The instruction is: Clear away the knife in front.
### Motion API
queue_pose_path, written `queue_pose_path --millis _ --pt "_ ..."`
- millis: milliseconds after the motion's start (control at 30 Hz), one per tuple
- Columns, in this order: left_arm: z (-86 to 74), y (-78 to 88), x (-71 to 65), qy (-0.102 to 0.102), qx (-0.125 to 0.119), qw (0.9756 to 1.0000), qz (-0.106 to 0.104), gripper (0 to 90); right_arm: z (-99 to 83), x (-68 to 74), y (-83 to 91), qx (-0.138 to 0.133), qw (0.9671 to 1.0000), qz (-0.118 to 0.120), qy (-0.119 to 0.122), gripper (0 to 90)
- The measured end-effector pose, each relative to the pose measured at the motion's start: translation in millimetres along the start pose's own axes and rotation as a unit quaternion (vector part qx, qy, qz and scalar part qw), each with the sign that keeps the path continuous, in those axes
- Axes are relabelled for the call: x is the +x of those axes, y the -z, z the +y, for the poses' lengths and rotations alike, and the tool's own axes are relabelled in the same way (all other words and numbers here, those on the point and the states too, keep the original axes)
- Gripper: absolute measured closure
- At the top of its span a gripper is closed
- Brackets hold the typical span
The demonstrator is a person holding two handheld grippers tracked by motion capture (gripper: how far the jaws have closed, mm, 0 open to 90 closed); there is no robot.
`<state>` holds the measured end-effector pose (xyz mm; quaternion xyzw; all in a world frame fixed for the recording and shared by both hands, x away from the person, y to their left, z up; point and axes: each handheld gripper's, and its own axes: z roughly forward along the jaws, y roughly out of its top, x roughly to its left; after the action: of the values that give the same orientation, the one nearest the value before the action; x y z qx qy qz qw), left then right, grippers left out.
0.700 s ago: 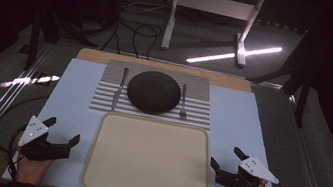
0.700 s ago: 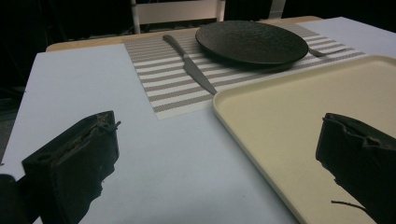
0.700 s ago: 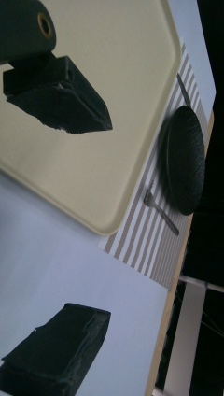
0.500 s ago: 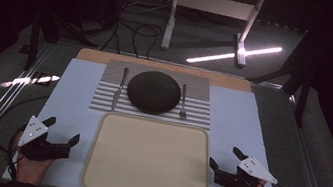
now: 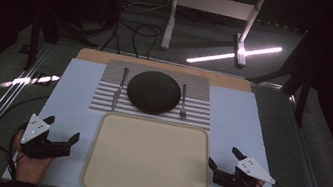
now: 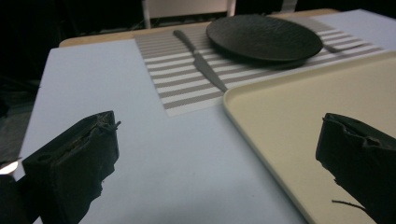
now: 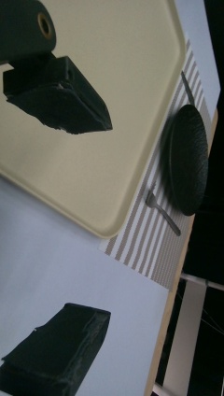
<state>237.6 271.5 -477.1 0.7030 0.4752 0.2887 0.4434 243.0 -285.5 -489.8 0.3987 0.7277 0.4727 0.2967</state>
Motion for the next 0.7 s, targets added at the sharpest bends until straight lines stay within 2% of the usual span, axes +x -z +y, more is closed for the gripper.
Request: queue_pose_path --millis 167,300,700 --pt "7.6 -4.2 -0.6 -0.001 0.017 0.9999 0.003 0.0 -0.1 3.0 -2.2 0.005 0.9999 -0.003 0.010 8.4" --pt "13.2 -8.3 -1.3 0.002 0.025 0.9997 0.002 0.0 -0.7 3.4 -3.7 0.006 0.9999 -0.003 0.008 8.4" --pt "36.5 -28.8 -3.3 -0.012 0.049 0.9987 0.008 0.0 -0.5 2.8 -3.7 0.007 1.0000 0.004 0.004 8.4"
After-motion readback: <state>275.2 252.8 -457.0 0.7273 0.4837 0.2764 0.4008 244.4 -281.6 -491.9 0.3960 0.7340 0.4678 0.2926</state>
